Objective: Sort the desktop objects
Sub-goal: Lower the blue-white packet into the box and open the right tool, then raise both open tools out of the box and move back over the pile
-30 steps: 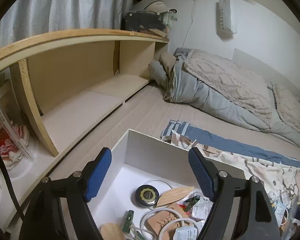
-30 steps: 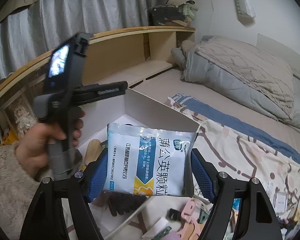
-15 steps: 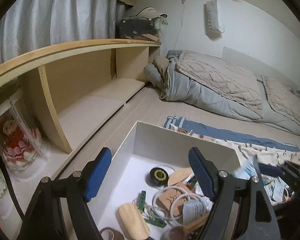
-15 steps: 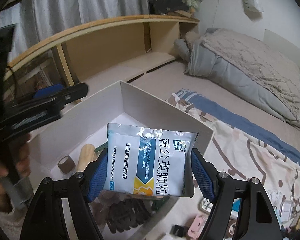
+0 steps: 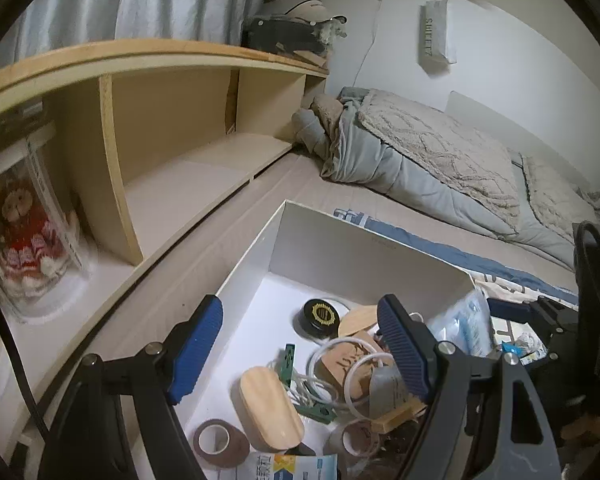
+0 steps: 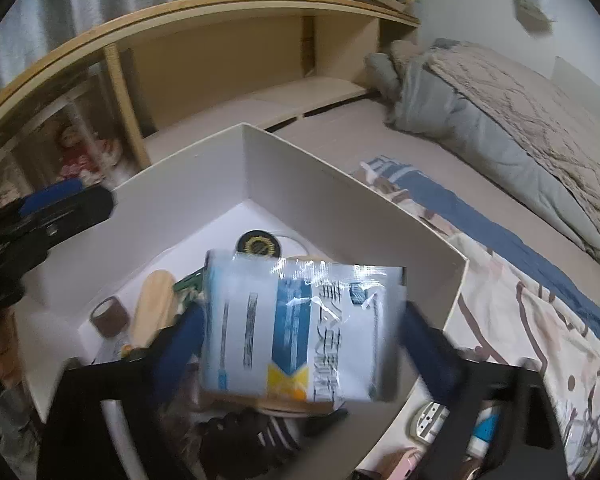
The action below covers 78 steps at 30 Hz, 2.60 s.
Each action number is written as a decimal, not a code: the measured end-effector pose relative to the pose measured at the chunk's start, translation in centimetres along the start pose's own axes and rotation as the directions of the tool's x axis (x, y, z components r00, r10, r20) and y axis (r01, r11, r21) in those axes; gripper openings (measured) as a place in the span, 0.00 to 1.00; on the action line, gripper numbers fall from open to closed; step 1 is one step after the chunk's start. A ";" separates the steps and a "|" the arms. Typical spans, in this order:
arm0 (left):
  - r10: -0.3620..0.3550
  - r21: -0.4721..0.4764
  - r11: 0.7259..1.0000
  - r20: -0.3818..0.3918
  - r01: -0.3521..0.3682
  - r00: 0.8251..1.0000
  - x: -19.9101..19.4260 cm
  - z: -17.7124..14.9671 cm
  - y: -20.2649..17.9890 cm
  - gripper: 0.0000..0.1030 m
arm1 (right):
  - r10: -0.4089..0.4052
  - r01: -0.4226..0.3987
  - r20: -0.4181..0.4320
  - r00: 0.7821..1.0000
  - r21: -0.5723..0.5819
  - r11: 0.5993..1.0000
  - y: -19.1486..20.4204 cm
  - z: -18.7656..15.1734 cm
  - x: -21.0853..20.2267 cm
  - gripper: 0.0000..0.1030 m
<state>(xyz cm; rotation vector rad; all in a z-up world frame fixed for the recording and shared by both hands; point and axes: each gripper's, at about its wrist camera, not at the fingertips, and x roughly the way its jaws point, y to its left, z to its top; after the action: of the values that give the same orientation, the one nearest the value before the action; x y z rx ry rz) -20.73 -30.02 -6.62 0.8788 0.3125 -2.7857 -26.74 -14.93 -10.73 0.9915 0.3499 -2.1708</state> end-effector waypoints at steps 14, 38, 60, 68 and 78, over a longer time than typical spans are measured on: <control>0.014 0.054 0.998 0.011 -0.014 1.000 -1.1 -0.7 -1.0 0.84 | 0.050 -0.059 0.114 0.992 0.075 0.995 -1.4 -0.4 -2.4 1.00; -0.002 0.129 0.992 0.030 -0.002 1.000 -5.1 -1.2 -6.0 1.00 | 0.030 -0.041 0.166 0.986 0.065 0.997 -3.8 -3.3 -9.3 1.00; -0.075 0.172 0.983 0.078 0.061 0.994 -12.3 -1.7 -11.8 1.00 | -0.054 0.028 0.238 0.970 0.112 0.993 -6.3 -7.9 -19.5 1.00; -0.095 0.186 0.980 0.098 0.076 0.991 -14.9 -2.0 -13.6 1.00 | -0.079 0.045 0.277 0.958 0.128 0.991 -7.1 -10.1 -23.7 1.00; -0.109 0.195 0.977 0.113 0.086 0.988 -17.6 -2.6 -15.1 1.00 | -0.114 0.068 0.305 0.946 0.157 0.985 -7.9 -13.0 -28.1 1.00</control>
<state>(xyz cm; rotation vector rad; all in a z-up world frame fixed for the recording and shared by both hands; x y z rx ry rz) -9.04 -12.64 3.61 0.7435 0.0730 -2.9838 -12.52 11.16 1.11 0.6992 0.0889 -2.4198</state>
